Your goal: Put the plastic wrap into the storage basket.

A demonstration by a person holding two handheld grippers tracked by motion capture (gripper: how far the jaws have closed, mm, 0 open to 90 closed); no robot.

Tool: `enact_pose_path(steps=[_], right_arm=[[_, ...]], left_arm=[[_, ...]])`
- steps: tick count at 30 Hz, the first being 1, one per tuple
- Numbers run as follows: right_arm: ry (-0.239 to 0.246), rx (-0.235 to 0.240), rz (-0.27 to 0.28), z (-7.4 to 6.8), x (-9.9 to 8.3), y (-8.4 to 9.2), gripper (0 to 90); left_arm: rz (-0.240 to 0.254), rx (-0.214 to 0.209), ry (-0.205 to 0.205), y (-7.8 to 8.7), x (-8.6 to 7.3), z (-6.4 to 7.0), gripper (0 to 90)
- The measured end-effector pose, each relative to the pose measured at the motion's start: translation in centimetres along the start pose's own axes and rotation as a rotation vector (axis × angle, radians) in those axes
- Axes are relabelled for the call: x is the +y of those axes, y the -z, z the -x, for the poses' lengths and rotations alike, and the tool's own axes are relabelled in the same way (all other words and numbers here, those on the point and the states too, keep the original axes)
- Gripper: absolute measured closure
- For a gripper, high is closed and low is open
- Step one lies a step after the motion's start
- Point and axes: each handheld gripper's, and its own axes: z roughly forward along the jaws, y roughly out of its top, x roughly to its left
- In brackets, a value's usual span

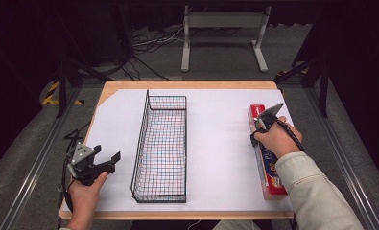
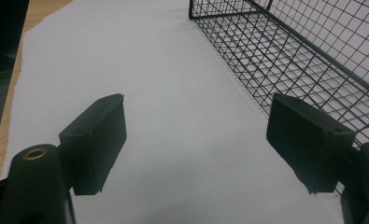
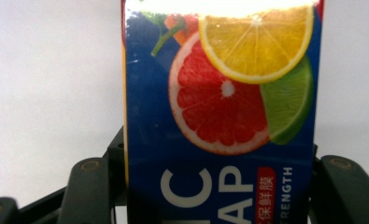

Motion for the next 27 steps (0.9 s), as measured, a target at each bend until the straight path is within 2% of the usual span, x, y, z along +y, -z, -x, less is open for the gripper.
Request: enact_pose_path(steps=[7, 12, 15, 16, 20, 27], right_arm=[[0.033, 0.016, 0.048, -0.7, -0.3, 0.8, 40.6], [0.008, 0.046, 0.122, -1.4, 0.0, 2.4, 40.5], [0.003, 0.035, 0.154, -2.0, 0.2, 3.6, 40.4], [0.003, 0.035, 0.154, -2.0, 0.2, 3.6, 40.4], [-0.015, 0.057, 0.189, -3.1, 0.6, 5.6, 40.4], [-0.042, 0.051, 0.215, -4.5, 1.1, 7.4, 40.3]], left_arm=[[0.001, 0.003, -0.002, 0.0, 0.0, 0.0, 20.7], [0.005, 0.007, -0.003, 0.2, 0.0, 0.1, 20.7], [0.006, 0.015, -0.002, 0.3, -0.1, 0.0, 20.7], [0.006, 0.015, -0.002, 0.3, -0.1, 0.0, 20.7], [0.004, 0.030, -0.007, 0.5, -0.4, -0.1, 20.7], [0.014, 0.060, -0.013, 0.9, -0.8, -0.2, 20.7]])
